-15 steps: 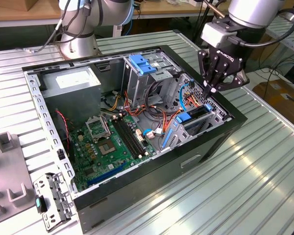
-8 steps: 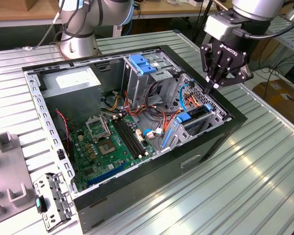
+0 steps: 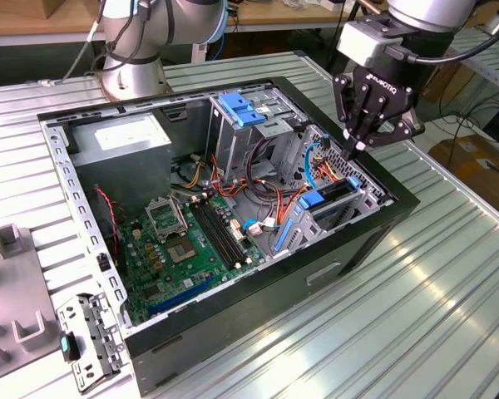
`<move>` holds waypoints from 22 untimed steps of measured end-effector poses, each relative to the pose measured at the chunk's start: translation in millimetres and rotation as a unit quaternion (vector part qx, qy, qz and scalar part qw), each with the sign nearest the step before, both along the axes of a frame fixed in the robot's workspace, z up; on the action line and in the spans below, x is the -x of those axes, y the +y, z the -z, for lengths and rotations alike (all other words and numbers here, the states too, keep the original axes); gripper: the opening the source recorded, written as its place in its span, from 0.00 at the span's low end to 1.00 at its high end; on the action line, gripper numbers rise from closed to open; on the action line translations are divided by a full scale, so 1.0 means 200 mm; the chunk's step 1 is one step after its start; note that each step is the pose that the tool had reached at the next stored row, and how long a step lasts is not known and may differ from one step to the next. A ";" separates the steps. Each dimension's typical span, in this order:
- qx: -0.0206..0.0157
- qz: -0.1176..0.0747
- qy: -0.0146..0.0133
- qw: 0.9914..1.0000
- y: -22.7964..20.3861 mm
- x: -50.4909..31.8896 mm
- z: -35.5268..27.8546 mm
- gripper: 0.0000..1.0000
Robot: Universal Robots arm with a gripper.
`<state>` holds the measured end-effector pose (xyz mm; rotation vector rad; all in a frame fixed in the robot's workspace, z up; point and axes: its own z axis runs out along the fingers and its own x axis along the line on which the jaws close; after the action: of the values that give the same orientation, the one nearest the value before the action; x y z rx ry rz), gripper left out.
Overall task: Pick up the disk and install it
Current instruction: 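Insert the second disk wire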
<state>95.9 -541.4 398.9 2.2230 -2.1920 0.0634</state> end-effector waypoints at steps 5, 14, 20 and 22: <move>0.000 0.000 0.000 1.000 0.069 -0.001 0.002 0.11; 0.000 0.000 0.000 1.000 0.091 -0.001 0.001 0.11; 0.000 0.000 0.001 1.000 0.091 0.000 0.001 0.11; 0.000 0.000 0.009 1.000 0.091 -0.001 0.001 0.11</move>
<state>96.2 -523.2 398.8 2.2142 -2.1833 0.0431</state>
